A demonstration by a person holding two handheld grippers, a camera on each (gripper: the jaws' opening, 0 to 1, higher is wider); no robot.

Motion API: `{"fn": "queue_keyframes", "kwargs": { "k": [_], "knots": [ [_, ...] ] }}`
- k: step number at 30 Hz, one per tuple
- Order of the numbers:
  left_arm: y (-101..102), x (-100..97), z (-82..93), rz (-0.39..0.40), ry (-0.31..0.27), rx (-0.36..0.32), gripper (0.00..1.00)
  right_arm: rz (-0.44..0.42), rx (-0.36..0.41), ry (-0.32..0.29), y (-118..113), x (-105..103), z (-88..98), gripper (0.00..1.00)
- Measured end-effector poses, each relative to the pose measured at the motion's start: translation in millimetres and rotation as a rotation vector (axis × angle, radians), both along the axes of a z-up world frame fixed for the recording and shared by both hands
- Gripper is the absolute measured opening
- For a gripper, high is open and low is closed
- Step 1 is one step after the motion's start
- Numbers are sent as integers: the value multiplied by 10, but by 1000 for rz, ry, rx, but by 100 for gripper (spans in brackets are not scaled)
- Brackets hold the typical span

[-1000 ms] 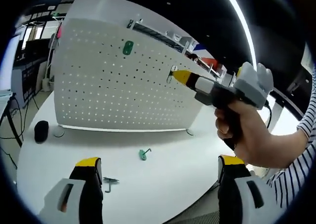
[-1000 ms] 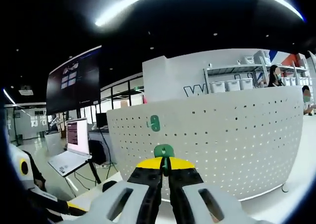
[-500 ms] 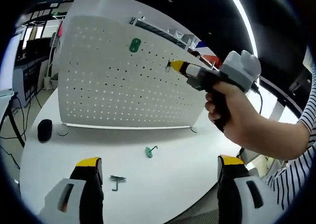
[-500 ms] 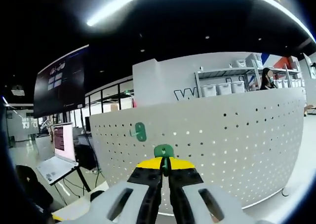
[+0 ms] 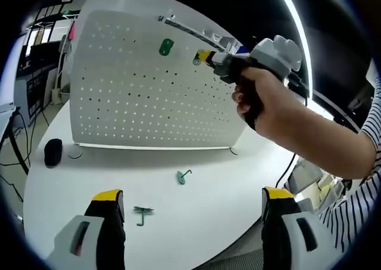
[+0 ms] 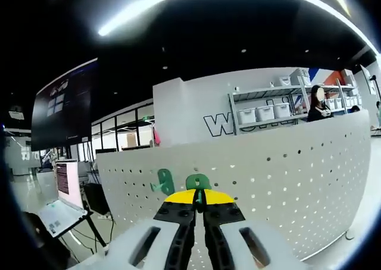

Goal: Insert the hook assembly into the mounting plate slot until the hook locks in place.

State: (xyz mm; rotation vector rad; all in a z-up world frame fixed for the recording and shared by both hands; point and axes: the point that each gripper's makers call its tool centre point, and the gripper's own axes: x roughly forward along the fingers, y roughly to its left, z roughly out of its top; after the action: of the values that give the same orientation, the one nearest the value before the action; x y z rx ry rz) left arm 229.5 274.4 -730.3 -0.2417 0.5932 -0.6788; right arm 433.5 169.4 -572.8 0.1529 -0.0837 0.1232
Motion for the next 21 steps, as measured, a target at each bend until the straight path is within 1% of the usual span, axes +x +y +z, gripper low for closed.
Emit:
{"fn": "queue_keyframes", "kwargs": {
  "k": [4,6,7,8,13,21],
  "knots": [
    [2,4,-14,-3,3,6,98,-9,5,-12,42,100,52,0],
    [11,7,-9,-3,4,2,98,-19,16,-28,39,125,97,0],
    [23,11,-7,-2,4,1,98,-28,26,-46,30,133,138,0],
    [34,12,-10,0,6,1,98,-29,26,-46,34,144,142,0],
    [101,17,-53,6,16,8,98,-38,29,-38,58,224,85,0],
    [146,16,-113,10,33,8,97,-65,-5,-39,70,323,15,0]
  ]
}}
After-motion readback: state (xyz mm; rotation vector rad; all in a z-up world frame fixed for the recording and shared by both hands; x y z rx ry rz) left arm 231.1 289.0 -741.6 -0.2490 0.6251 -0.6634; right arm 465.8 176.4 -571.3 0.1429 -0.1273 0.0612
